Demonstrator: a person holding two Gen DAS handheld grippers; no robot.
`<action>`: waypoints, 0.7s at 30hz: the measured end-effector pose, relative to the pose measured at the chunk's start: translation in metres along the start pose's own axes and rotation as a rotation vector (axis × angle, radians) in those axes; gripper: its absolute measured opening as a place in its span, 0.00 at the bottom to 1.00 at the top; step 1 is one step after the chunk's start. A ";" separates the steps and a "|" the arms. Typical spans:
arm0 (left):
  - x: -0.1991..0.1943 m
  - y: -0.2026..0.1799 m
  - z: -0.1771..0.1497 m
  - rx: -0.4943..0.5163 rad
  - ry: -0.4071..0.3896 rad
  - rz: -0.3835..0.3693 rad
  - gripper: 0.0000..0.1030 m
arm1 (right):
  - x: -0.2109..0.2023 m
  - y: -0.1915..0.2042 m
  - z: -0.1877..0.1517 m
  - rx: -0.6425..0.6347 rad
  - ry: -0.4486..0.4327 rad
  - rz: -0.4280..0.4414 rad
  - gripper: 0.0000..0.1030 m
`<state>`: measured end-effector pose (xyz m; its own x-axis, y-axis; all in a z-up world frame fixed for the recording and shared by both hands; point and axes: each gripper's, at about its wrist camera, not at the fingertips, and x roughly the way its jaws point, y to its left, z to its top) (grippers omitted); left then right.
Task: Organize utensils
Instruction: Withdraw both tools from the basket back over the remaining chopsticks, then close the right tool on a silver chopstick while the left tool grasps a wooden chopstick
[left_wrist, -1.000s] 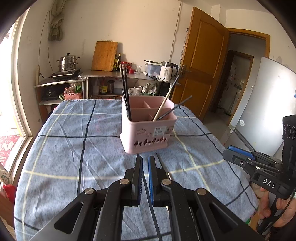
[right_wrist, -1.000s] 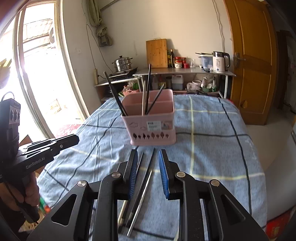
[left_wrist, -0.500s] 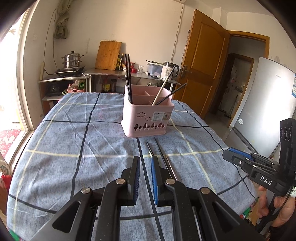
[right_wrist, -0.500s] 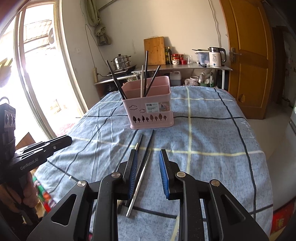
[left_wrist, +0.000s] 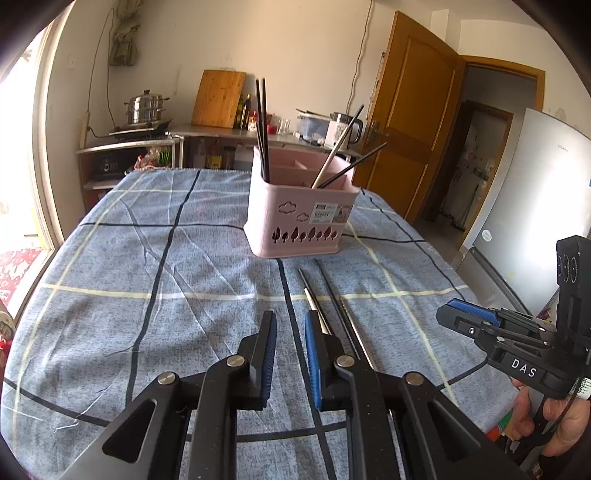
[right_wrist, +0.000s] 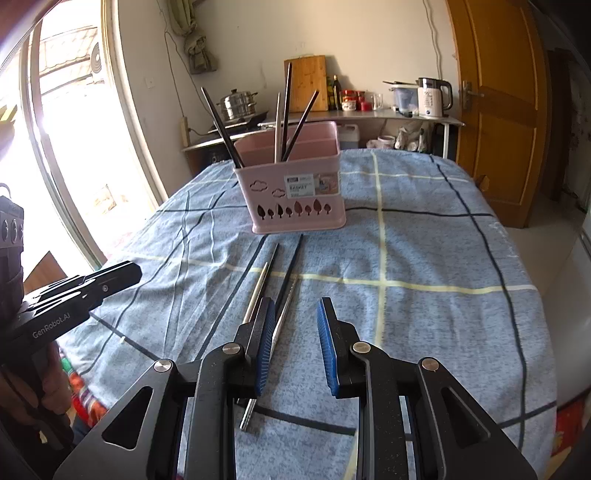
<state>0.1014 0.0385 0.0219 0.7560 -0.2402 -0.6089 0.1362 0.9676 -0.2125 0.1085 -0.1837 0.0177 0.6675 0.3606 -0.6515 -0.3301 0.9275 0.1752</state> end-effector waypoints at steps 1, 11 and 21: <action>0.004 0.001 0.000 -0.001 0.006 0.002 0.15 | 0.004 0.001 0.000 -0.002 0.006 -0.003 0.24; 0.039 0.011 0.003 -0.027 0.050 0.004 0.15 | 0.062 0.005 0.006 -0.002 0.105 -0.008 0.24; 0.060 0.019 0.007 -0.056 0.083 -0.002 0.15 | 0.109 0.007 0.001 -0.004 0.226 -0.034 0.20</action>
<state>0.1541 0.0430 -0.0136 0.6996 -0.2501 -0.6694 0.1002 0.9618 -0.2546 0.1795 -0.1381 -0.0510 0.5116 0.2972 -0.8062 -0.3127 0.9383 0.1475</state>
